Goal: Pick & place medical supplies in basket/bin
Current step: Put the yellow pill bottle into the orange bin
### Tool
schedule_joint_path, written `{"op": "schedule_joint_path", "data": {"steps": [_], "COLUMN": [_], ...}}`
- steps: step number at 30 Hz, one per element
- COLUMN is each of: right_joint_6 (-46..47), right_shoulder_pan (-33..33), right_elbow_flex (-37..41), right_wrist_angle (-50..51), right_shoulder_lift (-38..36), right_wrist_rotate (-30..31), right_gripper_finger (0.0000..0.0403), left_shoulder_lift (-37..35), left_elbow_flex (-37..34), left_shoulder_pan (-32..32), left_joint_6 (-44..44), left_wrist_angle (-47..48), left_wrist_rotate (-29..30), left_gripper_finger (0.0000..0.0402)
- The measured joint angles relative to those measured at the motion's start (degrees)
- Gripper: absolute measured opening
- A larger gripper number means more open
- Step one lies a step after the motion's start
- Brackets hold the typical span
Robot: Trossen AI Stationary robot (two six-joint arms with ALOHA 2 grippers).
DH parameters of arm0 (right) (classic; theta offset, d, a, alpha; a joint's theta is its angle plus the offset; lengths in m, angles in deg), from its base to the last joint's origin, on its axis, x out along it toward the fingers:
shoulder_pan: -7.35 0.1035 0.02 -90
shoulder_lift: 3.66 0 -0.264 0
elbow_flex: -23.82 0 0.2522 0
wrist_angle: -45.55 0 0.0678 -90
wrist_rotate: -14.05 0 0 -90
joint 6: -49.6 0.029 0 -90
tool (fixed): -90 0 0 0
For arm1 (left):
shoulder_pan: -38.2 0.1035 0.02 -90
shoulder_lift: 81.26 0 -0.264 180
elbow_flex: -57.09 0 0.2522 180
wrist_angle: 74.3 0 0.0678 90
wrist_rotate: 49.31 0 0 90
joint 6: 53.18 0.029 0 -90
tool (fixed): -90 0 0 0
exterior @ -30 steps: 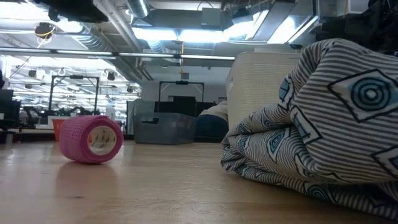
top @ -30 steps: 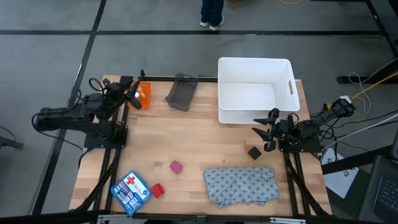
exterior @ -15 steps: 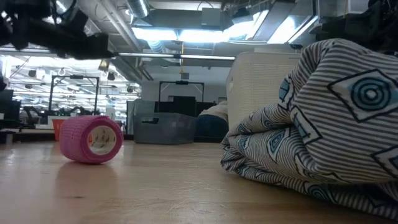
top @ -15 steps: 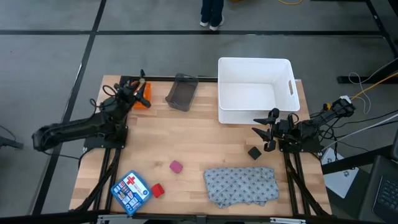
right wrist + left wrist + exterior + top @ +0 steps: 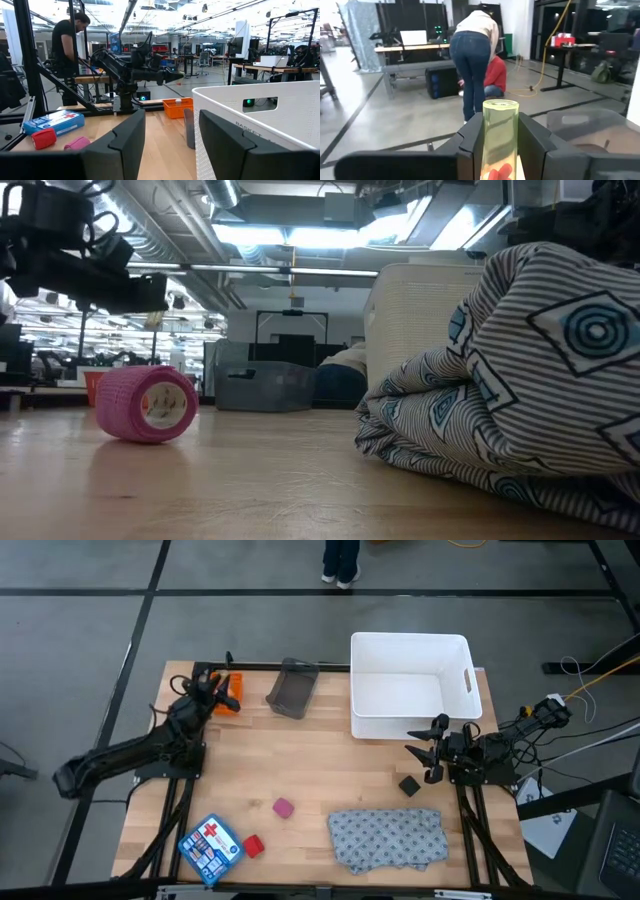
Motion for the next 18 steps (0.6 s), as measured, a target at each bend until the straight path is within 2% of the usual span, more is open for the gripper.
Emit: {"op": "schedule_joint_path", "data": {"steps": [7, 14, 18], "right_joint_6": [0.0, 0.0, 0.0], "right_shoulder_pan": [0.0, 0.0, 0.0], "right_elbow_flex": [0.0, 0.0, 0.0], "right_wrist_angle": [0.0, 0.0, 0.0], "right_shoulder_lift": [0.0, 0.0, 0.0], "right_wrist_rotate": [0.0, 0.0, 0.0], "right_gripper_finger": [0.0187, 0.0187, 0.0187], "left_shoulder_lift": [3.1, 8.2, 12.0], "left_elbow_flex": [-0.1, 0.7, 4.0], "left_shoulder_pan": [5.9, 11.9, 15.4], "left_joint_6": [-7.1, -9.7, -11.0], "left_wrist_angle": [1.9, 5.6, 9.9], "left_wrist_rotate": [-3.8, -10.6, -15.7], "left_gripper_finger": [0.0084, 0.0084, 0.0084]}}
